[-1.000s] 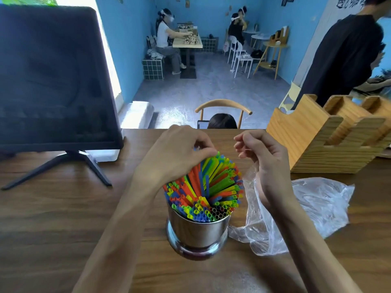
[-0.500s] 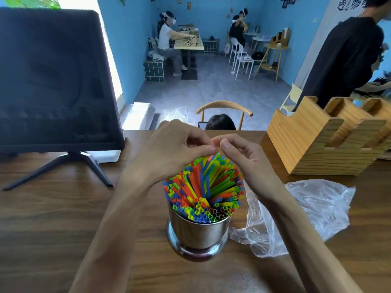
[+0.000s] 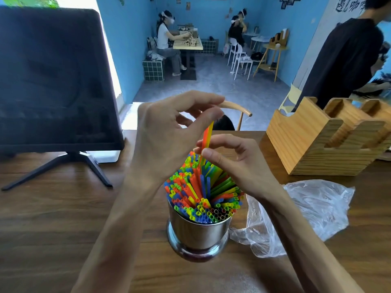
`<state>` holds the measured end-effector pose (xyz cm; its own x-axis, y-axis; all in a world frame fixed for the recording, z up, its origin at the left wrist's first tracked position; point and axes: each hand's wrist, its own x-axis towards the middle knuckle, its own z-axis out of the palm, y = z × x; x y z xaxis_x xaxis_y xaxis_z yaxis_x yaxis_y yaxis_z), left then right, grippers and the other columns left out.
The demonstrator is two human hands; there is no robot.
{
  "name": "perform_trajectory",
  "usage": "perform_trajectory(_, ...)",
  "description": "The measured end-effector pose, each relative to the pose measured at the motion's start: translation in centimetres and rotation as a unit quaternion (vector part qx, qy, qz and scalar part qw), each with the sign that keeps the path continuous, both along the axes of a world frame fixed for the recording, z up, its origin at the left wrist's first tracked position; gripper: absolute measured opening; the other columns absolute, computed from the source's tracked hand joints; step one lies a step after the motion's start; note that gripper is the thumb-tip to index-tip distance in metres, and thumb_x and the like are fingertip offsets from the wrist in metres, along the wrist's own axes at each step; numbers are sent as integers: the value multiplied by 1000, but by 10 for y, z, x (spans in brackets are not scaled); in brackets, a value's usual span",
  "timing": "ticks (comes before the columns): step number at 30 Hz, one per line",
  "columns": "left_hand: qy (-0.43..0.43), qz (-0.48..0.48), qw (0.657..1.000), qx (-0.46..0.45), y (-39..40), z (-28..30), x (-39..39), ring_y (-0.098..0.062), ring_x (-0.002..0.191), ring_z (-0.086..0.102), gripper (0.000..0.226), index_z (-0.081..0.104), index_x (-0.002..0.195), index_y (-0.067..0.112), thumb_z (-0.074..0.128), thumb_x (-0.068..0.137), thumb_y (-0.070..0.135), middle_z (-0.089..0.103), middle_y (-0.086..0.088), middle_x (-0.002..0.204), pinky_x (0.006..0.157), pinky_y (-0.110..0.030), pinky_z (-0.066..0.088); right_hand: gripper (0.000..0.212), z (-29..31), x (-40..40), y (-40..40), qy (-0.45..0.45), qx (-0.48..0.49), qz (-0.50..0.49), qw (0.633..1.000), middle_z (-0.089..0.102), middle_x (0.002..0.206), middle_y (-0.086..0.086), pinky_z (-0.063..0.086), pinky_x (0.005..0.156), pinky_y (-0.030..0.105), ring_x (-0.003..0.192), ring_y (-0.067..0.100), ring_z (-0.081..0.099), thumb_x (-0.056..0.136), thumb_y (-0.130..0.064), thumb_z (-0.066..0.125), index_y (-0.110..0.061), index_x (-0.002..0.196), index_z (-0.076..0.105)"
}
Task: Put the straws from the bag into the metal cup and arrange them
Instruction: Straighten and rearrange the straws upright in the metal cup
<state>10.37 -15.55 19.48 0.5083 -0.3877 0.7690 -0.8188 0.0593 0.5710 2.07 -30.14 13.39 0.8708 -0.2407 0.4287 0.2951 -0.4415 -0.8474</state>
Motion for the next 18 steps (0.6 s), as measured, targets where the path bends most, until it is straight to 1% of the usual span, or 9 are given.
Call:
perform_trajectory(1,-2,7,1000,-14,0,0,-1,1,78,69,23,70,101,40,79,88,22,68,29,86,66,-15,54,12,2,1,1,-10,2,0,1000,78,105,-7,52,101,48,109,17,70,93,-23,72,-24,104,77)
perform_trajectory(3,1,17,1000,-25,0,-2,-1,-1,76,70,23,70,101,39,80,86,24,68,29,85,65,-15,54,10,4,2,2,-30,-10,-18,999,78,102,-10,52,97,50,105,15,71,93,-23,72,-27,102,76)
perform_trajectory(5,11,20,999,-23,2,-2,-2,-4,78,71,28,70,106,38,82,85,24,69,26,86,67,-15,55,12,7,4,3,-53,-21,-37,998,78,99,-11,52,92,51,100,15,71,94,-22,71,-30,101,75)
perform_trajectory(7,15,18,999,-31,4,0,-4,-4,79,72,30,71,109,36,81,86,21,71,22,87,69,-15,55,14,11,6,6,-81,-6,-38,996,78,97,-6,55,91,52,98,18,73,95,-19,71,-30,102,73)
perform_trajectory(10,18,-2,997,-72,6,4,-7,-8,81,74,27,71,110,31,79,89,17,75,13,92,75,-23,58,13,16,6,12,-120,47,-25,991,78,95,6,58,89,51,91,23,75,95,-11,68,-19,105,72)
perform_trajectory(11,16,-9,996,-86,7,6,-8,-10,85,75,26,70,112,28,77,90,16,76,10,94,78,-26,58,14,19,6,13,-130,61,-19,989,77,96,7,59,87,53,90,25,76,96,-9,67,-14,107,72)
perform_trajectory(13,19,-18,993,-114,7,6,-10,-12,92,75,25,68,115,23,74,93,13,76,4,98,83,-27,57,16,22,5,12,-140,62,-16,988,76,102,2,59,84,55,89,27,75,98,-8,64,-9,112,71)
perform_trajectory(15,50,-26,988,-142,7,5,-9,-15,93,75,24,67,113,23,74,93,12,76,0,99,83,-30,58,16,23,3,10,-138,44,-19,989,76,105,0,60,82,52,86,26,75,98,-8,64,-11,112,70)
perform_trajectory(18,100,-35,980,-166,9,2,-6,-19,91,75,22,69,108,24,77,90,13,77,-2,97,79,-36,60,18,24,-1,8,-132,17,-26,991,76,97,6,60,79,44,79,24,75,96,-7,67,-20,107,69)
